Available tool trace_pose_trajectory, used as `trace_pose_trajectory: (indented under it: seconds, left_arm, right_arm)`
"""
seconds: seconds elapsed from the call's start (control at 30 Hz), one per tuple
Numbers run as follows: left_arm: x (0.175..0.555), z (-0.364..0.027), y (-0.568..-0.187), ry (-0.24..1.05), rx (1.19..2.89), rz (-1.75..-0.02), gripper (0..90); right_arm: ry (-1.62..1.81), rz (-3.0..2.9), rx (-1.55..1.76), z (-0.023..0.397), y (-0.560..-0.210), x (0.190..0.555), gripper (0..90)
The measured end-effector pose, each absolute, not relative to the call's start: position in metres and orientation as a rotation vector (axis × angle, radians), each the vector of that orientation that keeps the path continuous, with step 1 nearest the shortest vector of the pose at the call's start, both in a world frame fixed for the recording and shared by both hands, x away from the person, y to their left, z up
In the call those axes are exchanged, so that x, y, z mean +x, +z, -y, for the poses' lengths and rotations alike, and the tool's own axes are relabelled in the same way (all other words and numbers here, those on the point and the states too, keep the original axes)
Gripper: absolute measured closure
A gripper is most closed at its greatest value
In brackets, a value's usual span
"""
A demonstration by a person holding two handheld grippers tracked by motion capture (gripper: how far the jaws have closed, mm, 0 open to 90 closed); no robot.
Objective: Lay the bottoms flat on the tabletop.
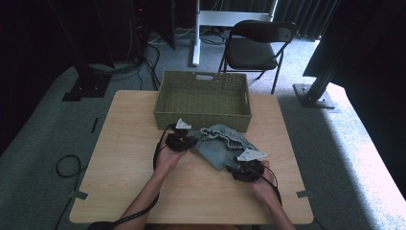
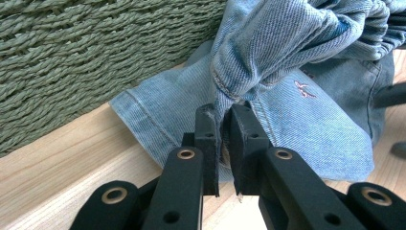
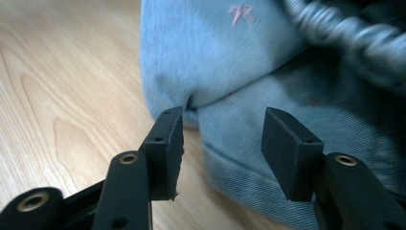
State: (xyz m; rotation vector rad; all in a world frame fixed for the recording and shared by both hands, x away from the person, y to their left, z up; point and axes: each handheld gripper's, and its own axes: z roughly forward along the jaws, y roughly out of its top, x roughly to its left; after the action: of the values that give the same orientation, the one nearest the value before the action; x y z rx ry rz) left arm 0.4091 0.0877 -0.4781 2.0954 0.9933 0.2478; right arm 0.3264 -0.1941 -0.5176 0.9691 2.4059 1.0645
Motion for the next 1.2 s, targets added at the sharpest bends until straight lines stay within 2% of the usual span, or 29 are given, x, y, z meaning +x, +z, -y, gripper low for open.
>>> trace_pose_trajectory:
  seconds: [0.13, 0.2, 0.27, 0.37, 0.43, 0.77, 0.83, 1.0, 1.2]
  left_arm:
    - [0.409, -0.088, -0.479, 0.25, 2.088, -0.996, 83.2]
    - [0.408, -0.088, -0.479, 0.252, 2.086, -0.996, 83.2]
    - [0.408, -0.088, -0.479, 0.253, 2.085, -0.996, 83.2]
    - [0.409, -0.089, -0.479, 0.256, 2.086, -0.998, 83.3]
    - [0.409, -0.091, -0.479, 0.259, 2.084, -1.006, 83.3]
    - [0.411, -0.118, -0.482, 0.265, 2.041, -1.088, 84.4]
    - [0.411, -0.13, -0.481, 0.292, 2.021, -1.141, 89.7]
    - [0.412, -0.168, -0.474, 0.333, 1.947, -1.26, 90.0]
    - [0.408, -0.171, -0.476, 0.342, 1.98, -1.243, 90.0]
  right_arm:
    - [0.993, -2.435, 0.963, 0.191, -0.527, 0.329, 47.5]
    - [0.932, -2.435, 0.961, 0.19, -0.531, 0.33, 50.4]
    - [0.887, -2.433, 0.961, 0.19, -0.533, 0.331, 55.8]
    - [0.903, -2.438, 0.952, 0.191, -0.531, 0.33, 72.6]
    - [0.895, -2.425, 0.929, 0.192, -0.527, 0.329, 77.7]
    - [0.973, -2.316, 0.934, 0.216, -0.501, 0.319, 80.6]
    - [1.012, -2.276, 0.958, 0.227, -0.492, 0.316, 80.7]
    - [1.069, -2.187, 1.018, 0.254, -0.473, 0.313, 80.6]
    - [1.064, -2.202, 1.014, 0.257, -0.472, 0.314, 80.6]
